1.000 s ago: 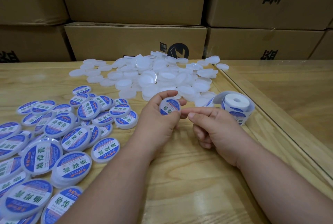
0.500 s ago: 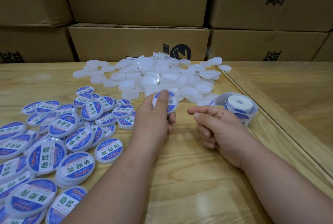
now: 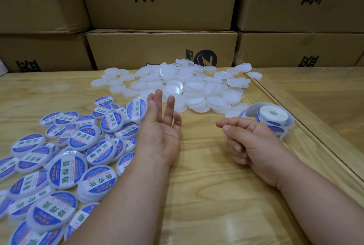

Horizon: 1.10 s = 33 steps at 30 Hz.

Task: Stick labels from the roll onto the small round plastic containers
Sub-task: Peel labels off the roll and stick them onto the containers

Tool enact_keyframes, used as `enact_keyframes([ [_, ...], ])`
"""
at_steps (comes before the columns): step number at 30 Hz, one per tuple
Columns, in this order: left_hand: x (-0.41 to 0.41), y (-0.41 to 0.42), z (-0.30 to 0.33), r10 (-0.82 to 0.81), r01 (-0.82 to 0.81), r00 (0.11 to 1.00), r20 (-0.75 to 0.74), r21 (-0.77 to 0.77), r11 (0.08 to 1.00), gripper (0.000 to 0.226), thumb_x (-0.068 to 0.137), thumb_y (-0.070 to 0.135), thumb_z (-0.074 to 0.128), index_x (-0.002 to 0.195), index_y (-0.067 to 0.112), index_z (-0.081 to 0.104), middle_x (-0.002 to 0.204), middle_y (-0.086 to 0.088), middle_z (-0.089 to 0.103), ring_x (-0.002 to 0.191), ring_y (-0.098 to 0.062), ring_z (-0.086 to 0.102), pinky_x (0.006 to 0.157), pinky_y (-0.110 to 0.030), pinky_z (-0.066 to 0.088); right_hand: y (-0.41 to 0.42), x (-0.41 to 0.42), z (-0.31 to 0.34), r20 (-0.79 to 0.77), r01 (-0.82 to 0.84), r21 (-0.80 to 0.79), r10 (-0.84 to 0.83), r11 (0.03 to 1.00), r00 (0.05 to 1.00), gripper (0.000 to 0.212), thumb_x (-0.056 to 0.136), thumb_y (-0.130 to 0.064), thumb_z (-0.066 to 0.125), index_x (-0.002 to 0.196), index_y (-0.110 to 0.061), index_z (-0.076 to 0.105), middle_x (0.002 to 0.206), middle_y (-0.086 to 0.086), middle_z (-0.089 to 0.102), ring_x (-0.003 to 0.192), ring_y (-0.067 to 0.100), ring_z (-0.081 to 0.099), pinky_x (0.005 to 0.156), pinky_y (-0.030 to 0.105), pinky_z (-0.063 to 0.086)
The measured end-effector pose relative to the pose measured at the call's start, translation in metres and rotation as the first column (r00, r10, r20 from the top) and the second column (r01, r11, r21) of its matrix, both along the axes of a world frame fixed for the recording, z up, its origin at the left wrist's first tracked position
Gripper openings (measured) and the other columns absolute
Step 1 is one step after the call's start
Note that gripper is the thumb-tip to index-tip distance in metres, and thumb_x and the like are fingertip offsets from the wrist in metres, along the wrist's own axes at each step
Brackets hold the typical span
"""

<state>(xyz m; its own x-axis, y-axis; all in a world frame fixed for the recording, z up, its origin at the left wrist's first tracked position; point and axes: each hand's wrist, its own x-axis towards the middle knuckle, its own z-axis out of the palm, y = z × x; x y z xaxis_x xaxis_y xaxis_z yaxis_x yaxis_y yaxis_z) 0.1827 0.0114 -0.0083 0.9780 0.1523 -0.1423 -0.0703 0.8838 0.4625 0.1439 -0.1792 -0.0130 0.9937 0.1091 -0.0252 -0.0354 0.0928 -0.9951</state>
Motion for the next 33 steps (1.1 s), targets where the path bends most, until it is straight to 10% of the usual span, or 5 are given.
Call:
enact_keyframes([
  [8, -0.003, -0.009, -0.003, 0.006, -0.004, 1.0, -0.005, 0.417, 0.909, 0.022, 0.104, 0.024, 0.048, 0.121, 0.025, 0.062, 0.105, 0.003, 0.079, 0.096, -0.013, 0.075, 0.077, -0.027, 0.053, 0.001, 0.0, 0.0, 0.012, -0.002, -0.012, 0.002, 1.0, 1.0, 0.02, 0.097, -0.014, 0.062, 0.093, -0.023, 0.079, 0.053, 0.0, 0.041, 0.045, 0.01, 0.034, 0.038, 0.023, 0.03],
  [12, -0.015, -0.029, -0.016, -0.161, -0.13, 0.973, 0.165, 0.969, 0.208, 0.035, 0.1, 0.016, 0.05, 0.126, 0.034, 0.063, 0.12, 0.017, 0.071, 0.112, 0.003, 0.062, 0.093, -0.017, 0.044, 0.002, 0.0, 0.0, 0.017, -0.004, -0.017, 0.004, 1.0, 1.0, 0.02, 0.098, -0.013, 0.061, 0.094, -0.021, 0.079, 0.053, 0.0, 0.04, 0.046, 0.011, 0.032, 0.039, 0.024, 0.029],
  [16, -0.014, -0.034, -0.023, -0.3, -0.187, 0.95, 0.091, 0.933, -0.308, 0.063, 0.092, 0.022, 0.052, 0.152, 0.033, 0.038, 0.159, 0.007, 0.036, 0.148, -0.016, 0.029, 0.122, -0.036, 0.023, 0.004, -0.001, -0.001, 0.018, 0.002, -0.033, -0.002, 0.999, 1.0, 0.02, 0.098, -0.01, 0.059, 0.094, -0.017, 0.078, 0.051, 0.001, 0.04, 0.045, 0.012, 0.032, 0.038, 0.024, 0.029],
  [22, 0.005, -0.049, -0.029, -0.12, -0.015, 0.991, -0.06, 0.84, -0.543, 0.098, 0.077, 0.054, 0.051, 0.153, 0.053, -0.01, 0.167, 0.0, -0.023, 0.153, -0.029, -0.023, 0.124, -0.05, -0.003, 0.006, -0.002, -0.002, 0.029, -0.003, -0.064, 0.005, 0.998, 1.0, 0.015, 0.1, -0.008, 0.058, 0.103, -0.01, 0.073, 0.05, 0.001, 0.042, 0.045, 0.012, 0.03, 0.041, 0.024, 0.025],
  [33, 0.065, -0.065, -0.018, 0.056, 0.146, 0.988, -0.144, 0.754, -0.641, 0.101, 0.074, 0.086, 0.047, 0.153, 0.053, -0.006, 0.169, 0.0, -0.008, 0.153, -0.04, -0.006, 0.114, -0.071, 0.005, 0.006, -0.005, 0.002, 0.019, 0.035, -0.1, -0.033, 0.994, 0.999, 0.014, 0.1, -0.01, 0.058, 0.105, -0.012, 0.071, 0.051, -0.002, 0.04, 0.042, 0.008, 0.032, 0.044, 0.025, 0.023],
])
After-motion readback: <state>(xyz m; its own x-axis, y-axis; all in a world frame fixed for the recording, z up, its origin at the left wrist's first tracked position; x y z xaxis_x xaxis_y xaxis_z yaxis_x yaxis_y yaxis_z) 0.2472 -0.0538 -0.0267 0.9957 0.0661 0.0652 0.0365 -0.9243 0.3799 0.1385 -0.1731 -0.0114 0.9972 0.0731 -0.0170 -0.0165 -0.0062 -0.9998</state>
